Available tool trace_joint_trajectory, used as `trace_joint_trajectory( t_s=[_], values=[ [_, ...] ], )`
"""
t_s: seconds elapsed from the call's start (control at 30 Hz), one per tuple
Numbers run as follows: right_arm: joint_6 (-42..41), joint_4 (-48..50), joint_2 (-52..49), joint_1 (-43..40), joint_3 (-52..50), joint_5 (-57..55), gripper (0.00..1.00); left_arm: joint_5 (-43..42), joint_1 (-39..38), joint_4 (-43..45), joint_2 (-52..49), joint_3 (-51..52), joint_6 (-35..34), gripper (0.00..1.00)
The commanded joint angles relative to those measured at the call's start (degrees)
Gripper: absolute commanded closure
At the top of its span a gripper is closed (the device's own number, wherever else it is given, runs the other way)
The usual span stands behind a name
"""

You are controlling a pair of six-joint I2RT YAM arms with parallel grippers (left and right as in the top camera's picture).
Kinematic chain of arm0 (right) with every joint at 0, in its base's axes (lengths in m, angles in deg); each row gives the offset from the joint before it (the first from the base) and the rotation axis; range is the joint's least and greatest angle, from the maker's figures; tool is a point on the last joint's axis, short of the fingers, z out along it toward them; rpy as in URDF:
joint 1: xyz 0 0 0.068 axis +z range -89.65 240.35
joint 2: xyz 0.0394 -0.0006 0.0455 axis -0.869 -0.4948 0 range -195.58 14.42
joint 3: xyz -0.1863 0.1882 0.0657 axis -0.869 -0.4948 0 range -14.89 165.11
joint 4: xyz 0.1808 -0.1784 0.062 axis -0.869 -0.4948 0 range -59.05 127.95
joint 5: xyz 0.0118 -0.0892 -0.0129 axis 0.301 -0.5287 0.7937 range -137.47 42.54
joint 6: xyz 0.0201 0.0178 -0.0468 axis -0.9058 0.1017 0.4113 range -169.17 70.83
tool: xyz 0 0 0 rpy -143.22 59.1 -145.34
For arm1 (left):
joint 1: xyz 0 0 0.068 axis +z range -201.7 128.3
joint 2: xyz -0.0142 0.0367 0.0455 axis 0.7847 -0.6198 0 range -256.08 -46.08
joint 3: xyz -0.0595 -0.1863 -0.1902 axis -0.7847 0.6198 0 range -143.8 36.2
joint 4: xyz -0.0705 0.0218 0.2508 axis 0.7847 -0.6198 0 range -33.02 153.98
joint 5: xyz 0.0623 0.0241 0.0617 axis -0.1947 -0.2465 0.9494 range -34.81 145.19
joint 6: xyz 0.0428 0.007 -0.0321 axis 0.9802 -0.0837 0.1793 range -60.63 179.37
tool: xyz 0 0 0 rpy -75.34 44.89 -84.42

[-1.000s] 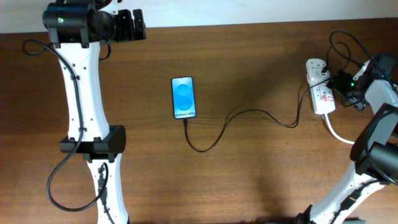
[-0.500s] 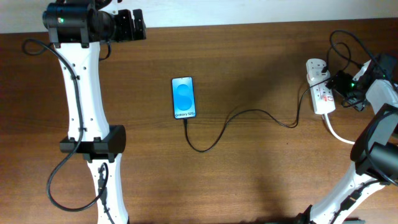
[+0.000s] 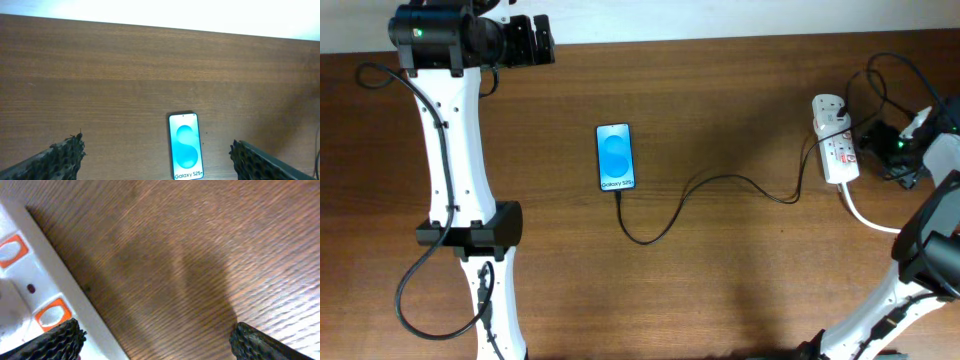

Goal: Plug charger to phone and switch on socket

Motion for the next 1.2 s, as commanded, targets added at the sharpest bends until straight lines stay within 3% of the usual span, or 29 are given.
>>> trace_joint_trajectory(
  t_s=[0.0, 0.63, 1.17],
  values=[
    [0.4, 0.7, 0.0, 0.4, 1.4, 0.5, 0.02, 0.4, 0.2, 0.0, 1.2, -0.2, 0.3, 0.01],
    [0.4, 3.4, -3.6, 3.7, 1.2, -1.4, 0.01, 0.4, 0.2, 0.0, 1.2, -0.2, 0.3, 0.01],
    [0.8, -1.4, -4.1, 8.3, 1.1, 0.7, 0.02, 0.4, 0.2, 0.0, 1.2, -0.2, 0.3, 0.01]
  ],
)
